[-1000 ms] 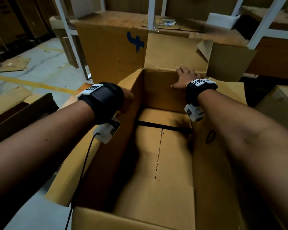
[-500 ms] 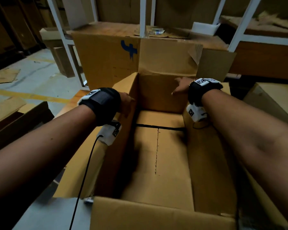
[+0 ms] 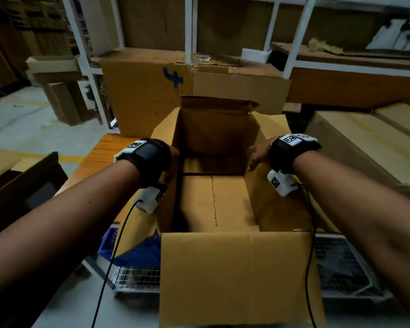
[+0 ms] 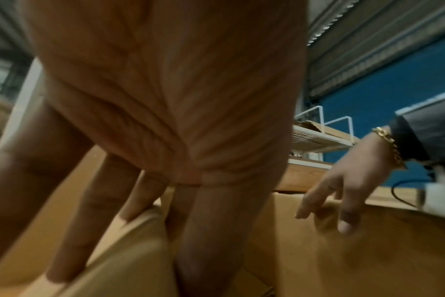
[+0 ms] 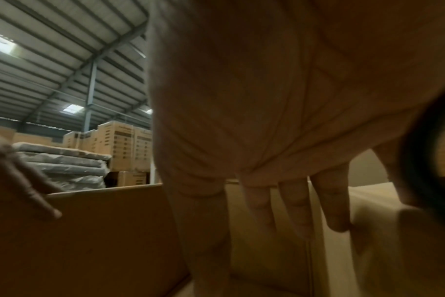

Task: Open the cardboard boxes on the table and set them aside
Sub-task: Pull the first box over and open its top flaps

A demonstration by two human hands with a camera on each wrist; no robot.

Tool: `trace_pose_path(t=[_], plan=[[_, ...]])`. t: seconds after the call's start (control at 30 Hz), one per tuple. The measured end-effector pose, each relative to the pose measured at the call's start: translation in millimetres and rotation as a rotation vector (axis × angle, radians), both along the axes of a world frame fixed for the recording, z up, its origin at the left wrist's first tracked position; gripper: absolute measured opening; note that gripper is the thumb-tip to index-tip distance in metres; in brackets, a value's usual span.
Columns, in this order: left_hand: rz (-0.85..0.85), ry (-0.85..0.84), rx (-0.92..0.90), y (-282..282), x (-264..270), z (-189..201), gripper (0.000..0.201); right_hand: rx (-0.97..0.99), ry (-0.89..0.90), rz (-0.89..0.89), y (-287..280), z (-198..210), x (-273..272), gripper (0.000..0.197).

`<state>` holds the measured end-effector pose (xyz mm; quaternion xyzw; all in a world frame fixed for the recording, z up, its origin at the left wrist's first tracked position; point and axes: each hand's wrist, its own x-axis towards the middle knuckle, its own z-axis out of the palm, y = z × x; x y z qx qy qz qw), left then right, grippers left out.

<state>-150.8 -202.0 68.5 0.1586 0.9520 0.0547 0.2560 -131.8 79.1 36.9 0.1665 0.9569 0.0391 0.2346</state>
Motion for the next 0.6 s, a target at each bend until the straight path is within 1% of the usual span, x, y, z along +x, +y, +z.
trace_pose_path(t=[0.03, 0.07, 0.1, 0.13, 0.17, 0.2, 0.27, 0.33, 0.4, 0.43, 0.47, 0.53, 0.6], plan=[[0.05, -0.011, 0.033, -4.8, 1.0, -2.1, 0.035, 0.019, -0.007, 0.021, -4.4, -0.7, 2.5, 0.07], [0.054, -0.003, 0.012, -4.7, 4.6, -0.8, 0.029, 0.025, -0.018, 0.033, -11.0, 0.7, 4.6, 0.069], [-0.026, 0.018, -0.1, -9.0, 12.0, 4.4, 0.018, 0.03, -0.028, 0.046, -14.6, -0.8, 3.9, 0.07], [-0.102, 0.047, -0.257, -13.1, 15.9, 5.3, 0.017, 0.021, -0.029, 0.052, -21.4, -1.1, 4.4, 0.073], [-0.129, 0.06, -0.286, -15.6, 13.6, 4.8, 0.029, 0.006, -0.019, 0.046, -23.0, -3.9, 1.8, 0.077], [-0.202, 0.087, -0.291, -19.0, 10.9, 5.2, 0.042, -0.019, -0.006, 0.017, -26.2, -4.3, 0.6, 0.081], [-0.134, 0.148, -0.155, -23.0, 7.1, 5.6, 0.055, -0.038, 0.082, 0.006, -30.9, -5.5, -4.7, 0.089], [-0.124, 0.195, -0.113, -23.0, -2.7, 4.2, 0.061, -0.037, 0.163, 0.033, -32.3, -5.3, -14.9, 0.093], [-0.088, 0.195, -0.051, -17.7, -8.6, 2.5, 0.062, -0.049, 0.198, 0.038, -29.7, -5.9, -29.7, 0.097], [-0.028, 0.174, -0.023, -15.3, -13.4, 1.7, 0.06, -0.054, 0.212, 0.034, -26.9, -6.5, -37.7, 0.099], [-0.032, 0.16, -0.001, -10.9, -22.6, 0.4, 0.06, -0.062, 0.227, 0.026, -23.3, -6.7, -48.9, 0.1], [-0.013, 0.15, -0.026, -5.6, -34.7, -0.1, 0.07, -0.069, 0.276, 0.014, -18.1, -6.6, -64.1, 0.098], [-0.039, 0.163, -0.083, 2.6, -47.5, -1.1, 0.079, -0.043, 0.335, 0.014, -6.7, -3.3, -86.9, 0.093]])
